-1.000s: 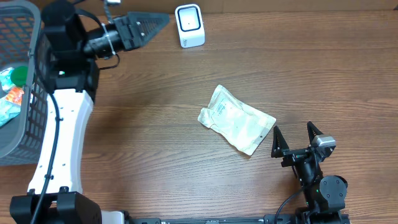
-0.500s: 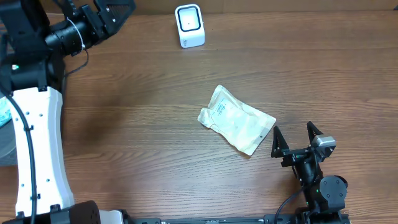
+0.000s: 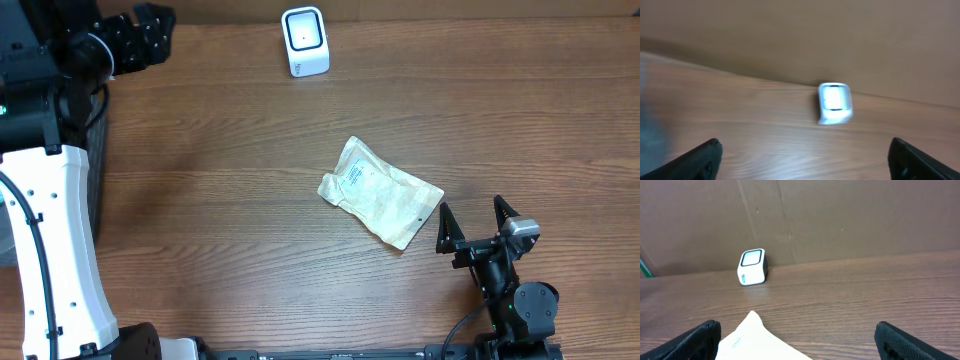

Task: Scan the item barcode
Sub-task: 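Move the left gripper back over the grey basket, then grasp the orange snack packet in the basket with the left gripper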

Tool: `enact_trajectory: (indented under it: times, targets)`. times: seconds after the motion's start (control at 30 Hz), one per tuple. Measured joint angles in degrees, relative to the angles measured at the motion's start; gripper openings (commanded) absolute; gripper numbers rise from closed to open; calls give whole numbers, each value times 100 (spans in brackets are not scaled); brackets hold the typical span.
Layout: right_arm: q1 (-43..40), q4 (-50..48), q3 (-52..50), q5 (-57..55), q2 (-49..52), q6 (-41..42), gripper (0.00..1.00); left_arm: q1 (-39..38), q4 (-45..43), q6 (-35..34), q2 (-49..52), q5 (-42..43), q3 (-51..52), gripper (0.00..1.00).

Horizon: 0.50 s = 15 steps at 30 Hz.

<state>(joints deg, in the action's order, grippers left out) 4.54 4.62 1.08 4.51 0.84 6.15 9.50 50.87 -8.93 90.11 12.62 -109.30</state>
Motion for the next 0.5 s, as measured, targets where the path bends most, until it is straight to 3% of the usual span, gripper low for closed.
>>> enact_trajectory:
  times: [0.3, 0.5]
  targets:
    - [0, 0, 0, 0, 0, -2, 100, 166, 151, 363, 2, -2553, 0, 93]
    - [0, 2, 0, 0, 0, 0, 100, 645, 236, 101, 42, -3215, -2, 100]
